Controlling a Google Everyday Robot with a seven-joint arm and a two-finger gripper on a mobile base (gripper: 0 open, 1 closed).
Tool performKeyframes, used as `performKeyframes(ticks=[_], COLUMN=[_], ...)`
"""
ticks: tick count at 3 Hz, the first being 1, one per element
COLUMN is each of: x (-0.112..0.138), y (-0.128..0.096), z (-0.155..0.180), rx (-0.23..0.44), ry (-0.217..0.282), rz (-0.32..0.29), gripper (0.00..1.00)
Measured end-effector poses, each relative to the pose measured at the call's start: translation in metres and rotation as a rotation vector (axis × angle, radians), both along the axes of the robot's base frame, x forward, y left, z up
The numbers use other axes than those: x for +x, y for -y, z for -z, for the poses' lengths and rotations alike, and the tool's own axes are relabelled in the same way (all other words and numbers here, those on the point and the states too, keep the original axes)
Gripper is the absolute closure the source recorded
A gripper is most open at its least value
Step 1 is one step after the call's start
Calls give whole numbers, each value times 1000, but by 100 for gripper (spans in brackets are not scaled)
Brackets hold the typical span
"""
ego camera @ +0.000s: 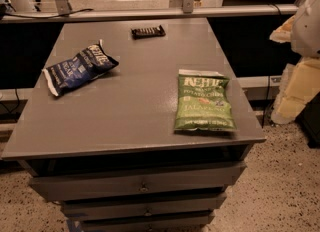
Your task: Move green jalapeno chip bag near rxbar chocolate
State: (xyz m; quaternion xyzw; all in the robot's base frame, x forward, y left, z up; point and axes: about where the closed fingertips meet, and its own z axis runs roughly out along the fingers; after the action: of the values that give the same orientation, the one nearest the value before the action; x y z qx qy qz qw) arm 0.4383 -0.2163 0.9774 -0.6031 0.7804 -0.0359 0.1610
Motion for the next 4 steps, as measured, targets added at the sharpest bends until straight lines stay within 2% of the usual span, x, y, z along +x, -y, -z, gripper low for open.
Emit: performKeyframes(ticks=[1,2,3,4], x=[0,7,22,33], y=[0,-13,-33,-55], z=[0,8,31,58], rx=[0,66,175,275], ry=[0,32,51,41], rz=[0,4,13,39], gripper=[0,0,0,0])
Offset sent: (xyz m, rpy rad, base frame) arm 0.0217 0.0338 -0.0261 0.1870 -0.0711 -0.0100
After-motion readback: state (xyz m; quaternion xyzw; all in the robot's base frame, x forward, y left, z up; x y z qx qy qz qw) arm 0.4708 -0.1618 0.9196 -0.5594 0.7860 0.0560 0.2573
